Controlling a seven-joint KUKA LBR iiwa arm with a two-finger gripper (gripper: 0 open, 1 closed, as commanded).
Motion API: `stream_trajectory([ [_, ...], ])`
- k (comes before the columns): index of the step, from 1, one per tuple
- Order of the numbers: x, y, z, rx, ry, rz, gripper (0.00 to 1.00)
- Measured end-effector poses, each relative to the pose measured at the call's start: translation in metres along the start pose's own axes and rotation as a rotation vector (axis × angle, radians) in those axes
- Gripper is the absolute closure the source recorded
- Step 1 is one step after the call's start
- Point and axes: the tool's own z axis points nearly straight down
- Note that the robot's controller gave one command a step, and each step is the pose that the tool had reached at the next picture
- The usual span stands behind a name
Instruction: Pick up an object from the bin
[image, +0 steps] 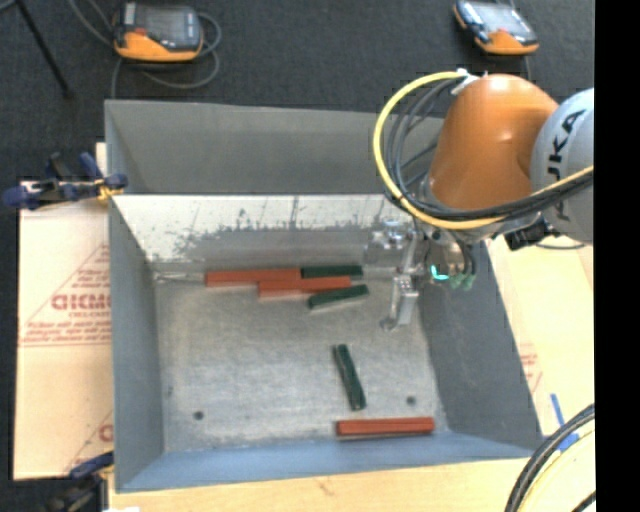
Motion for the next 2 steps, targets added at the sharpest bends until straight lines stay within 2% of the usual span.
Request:
stream_trajectory([
  [1, -0.054, 0.018, 0.164, -0.002, -0.014, 0.107, 0.00],
  [2, -0.049, 0.036, 0.130, 0.000, -0.012, 0.087, 0.00],
])
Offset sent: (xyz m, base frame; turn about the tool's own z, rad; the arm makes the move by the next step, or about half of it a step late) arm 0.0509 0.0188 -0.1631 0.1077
